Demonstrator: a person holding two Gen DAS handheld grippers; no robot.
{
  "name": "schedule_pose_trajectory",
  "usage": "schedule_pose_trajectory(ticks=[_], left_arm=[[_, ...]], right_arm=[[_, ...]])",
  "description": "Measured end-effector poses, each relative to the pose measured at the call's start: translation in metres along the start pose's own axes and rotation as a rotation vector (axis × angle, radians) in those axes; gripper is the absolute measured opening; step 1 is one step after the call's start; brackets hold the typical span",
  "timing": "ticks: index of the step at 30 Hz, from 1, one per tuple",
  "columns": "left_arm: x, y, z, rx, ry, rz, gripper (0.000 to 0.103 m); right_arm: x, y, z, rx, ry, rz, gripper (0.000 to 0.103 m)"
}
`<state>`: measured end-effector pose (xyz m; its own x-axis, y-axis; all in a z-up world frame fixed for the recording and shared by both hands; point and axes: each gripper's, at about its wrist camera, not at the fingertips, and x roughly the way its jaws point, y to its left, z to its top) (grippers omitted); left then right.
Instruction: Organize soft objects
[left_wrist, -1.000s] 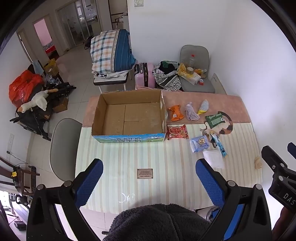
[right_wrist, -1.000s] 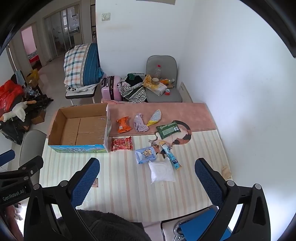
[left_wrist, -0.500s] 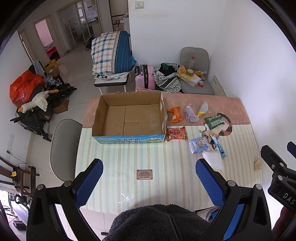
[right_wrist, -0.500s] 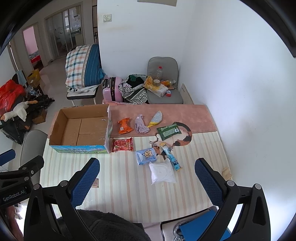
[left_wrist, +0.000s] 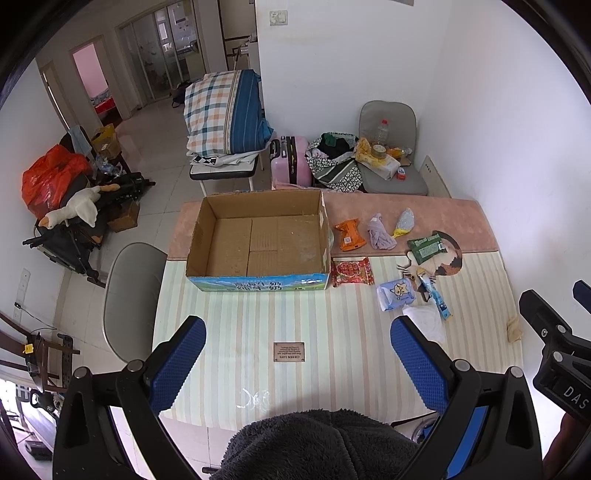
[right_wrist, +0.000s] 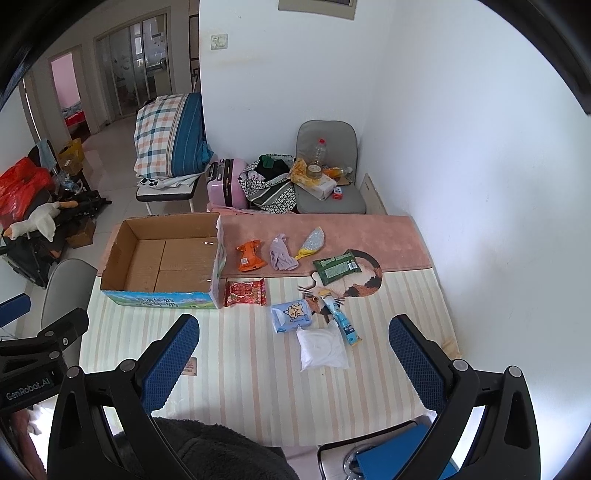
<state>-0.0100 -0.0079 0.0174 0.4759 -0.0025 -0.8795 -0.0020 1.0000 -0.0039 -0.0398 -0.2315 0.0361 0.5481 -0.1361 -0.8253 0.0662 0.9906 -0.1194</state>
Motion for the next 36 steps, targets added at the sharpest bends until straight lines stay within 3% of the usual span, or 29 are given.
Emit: schedule_pose_trajectory(ticks=[36], left_arm=[[-0.0056, -0.0017, 0.01, 0.008, -0.018, 0.013, 0.102]], right_arm=[[0.0024, -0.0042, 0.0044, -0.006, -0.012, 0.014, 0.103]])
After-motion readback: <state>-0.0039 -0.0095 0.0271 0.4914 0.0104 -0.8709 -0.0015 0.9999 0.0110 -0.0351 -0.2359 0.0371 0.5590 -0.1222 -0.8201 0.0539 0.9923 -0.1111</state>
